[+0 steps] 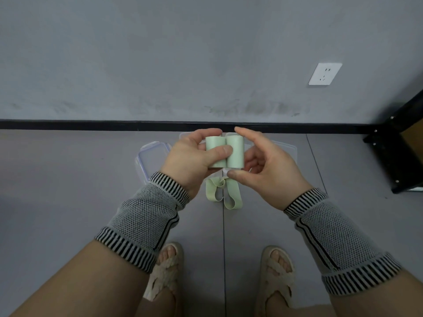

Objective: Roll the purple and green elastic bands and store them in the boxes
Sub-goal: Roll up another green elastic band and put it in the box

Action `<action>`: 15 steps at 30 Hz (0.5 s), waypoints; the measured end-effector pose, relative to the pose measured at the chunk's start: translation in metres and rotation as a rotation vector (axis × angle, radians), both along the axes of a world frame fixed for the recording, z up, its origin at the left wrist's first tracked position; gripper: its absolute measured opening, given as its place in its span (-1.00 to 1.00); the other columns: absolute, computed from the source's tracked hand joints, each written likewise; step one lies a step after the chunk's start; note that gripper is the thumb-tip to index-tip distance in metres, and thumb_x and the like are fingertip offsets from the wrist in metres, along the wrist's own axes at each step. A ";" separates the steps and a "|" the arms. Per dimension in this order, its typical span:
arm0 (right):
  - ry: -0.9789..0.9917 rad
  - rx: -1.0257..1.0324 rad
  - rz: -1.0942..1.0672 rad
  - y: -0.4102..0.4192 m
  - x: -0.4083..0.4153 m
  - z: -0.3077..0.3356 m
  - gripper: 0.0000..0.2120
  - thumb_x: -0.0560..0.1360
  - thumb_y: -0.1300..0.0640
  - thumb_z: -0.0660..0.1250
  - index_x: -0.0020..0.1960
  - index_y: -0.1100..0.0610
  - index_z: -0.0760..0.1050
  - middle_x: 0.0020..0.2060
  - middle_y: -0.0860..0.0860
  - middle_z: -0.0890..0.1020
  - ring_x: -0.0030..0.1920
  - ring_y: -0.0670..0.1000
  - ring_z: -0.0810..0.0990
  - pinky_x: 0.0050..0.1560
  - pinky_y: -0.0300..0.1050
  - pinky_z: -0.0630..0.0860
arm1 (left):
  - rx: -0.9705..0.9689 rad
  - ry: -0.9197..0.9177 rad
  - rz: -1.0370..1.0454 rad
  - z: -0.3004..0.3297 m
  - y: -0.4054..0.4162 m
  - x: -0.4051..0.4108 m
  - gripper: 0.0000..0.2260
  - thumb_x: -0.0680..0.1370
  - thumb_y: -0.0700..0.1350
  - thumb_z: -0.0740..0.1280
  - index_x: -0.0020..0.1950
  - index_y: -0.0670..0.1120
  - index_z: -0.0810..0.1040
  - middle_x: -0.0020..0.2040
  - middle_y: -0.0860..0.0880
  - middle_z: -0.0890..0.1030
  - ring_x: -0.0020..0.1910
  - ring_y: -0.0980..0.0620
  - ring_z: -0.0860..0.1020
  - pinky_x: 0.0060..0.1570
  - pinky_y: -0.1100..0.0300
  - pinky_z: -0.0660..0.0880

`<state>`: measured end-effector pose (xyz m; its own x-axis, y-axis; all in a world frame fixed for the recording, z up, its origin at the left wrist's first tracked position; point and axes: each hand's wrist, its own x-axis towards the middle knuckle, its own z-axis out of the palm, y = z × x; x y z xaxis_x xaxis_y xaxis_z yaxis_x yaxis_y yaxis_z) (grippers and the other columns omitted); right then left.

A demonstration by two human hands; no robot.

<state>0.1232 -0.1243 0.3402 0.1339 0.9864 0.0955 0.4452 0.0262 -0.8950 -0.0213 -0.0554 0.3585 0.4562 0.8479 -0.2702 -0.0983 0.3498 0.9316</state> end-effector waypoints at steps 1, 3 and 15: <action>0.017 0.006 0.008 0.001 -0.001 0.000 -0.32 0.32 0.16 0.54 0.21 -0.38 0.31 -0.23 -0.04 0.59 -0.26 -0.14 0.58 -0.17 -0.29 0.50 | -0.005 -0.003 -0.021 0.000 -0.001 0.001 -0.70 0.45 -0.34 0.37 0.14 -0.12 0.49 -0.16 -0.09 0.63 -0.21 -0.01 0.64 -0.21 0.18 0.60; 0.026 0.013 0.015 0.002 -0.002 -0.002 -0.38 0.32 0.17 0.54 0.14 -0.37 0.36 -0.26 -0.04 0.60 -0.29 -0.14 0.58 -0.20 -0.29 0.50 | -0.019 -0.013 -0.038 -0.001 -0.002 0.002 -0.69 0.46 -0.35 0.36 0.17 -0.14 0.48 -0.13 -0.12 0.64 -0.18 -0.03 0.65 -0.18 0.15 0.61; 0.129 -0.011 0.099 -0.003 0.008 0.007 -0.43 0.35 0.30 0.49 0.21 -0.13 0.40 -0.29 0.01 0.59 -0.27 -0.04 0.58 -0.16 -0.15 0.59 | -0.051 0.034 -0.036 -0.002 0.005 -0.006 -0.75 0.51 -0.35 0.30 0.13 -0.10 0.51 -0.19 -0.02 0.64 -0.26 0.09 0.64 -0.31 0.28 0.57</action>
